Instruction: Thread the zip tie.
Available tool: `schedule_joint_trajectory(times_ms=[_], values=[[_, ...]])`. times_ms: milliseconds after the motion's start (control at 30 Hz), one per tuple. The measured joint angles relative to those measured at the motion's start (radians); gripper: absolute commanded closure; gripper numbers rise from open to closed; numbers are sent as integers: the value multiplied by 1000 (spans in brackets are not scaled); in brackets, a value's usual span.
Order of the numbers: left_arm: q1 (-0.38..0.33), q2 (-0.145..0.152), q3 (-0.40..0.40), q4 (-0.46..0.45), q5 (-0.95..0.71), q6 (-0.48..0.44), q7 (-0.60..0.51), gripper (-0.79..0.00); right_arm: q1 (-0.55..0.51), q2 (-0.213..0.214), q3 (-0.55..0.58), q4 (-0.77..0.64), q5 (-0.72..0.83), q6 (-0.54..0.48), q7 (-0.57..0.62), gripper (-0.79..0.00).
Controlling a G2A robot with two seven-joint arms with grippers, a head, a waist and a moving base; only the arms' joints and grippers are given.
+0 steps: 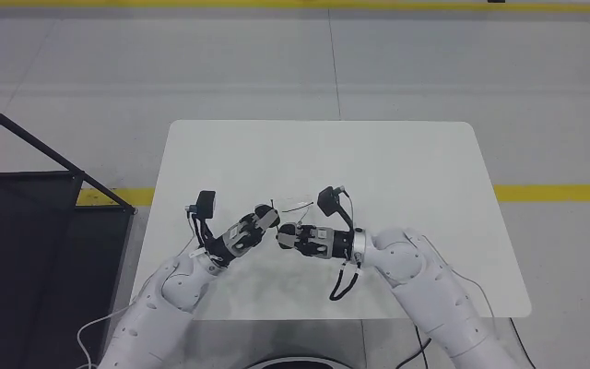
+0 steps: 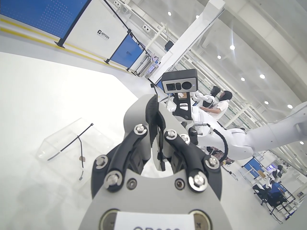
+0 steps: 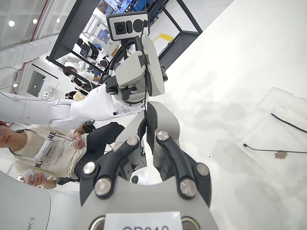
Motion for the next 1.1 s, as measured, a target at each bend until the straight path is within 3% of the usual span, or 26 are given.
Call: schedule_joint_trajectory(times_ms=[133,167,233,500,667,1100], values=[[0,-1,-1,2,-1,-3,-1,-12,3,0,-1,2,2,0,4,0],[1,-2,-1,2,-2,-3,-1,-74,4,0,-1,2,1,2,5,0],[1,-3,-2,3,-3,-4,-2,-123,4,0,0,1,1,4,7,0],[-1,-3,2,13,-48,-35,-36,-151,-4,8,24,-8,7,-6,18,0],[-11,4,1,29,-108,-68,-105,-225,-14,17,46,-24,13,-16,42,0],[-24,32,3,19,-248,-80,-303,-320,-36,46,103,-83,-29,-18,121,0]])
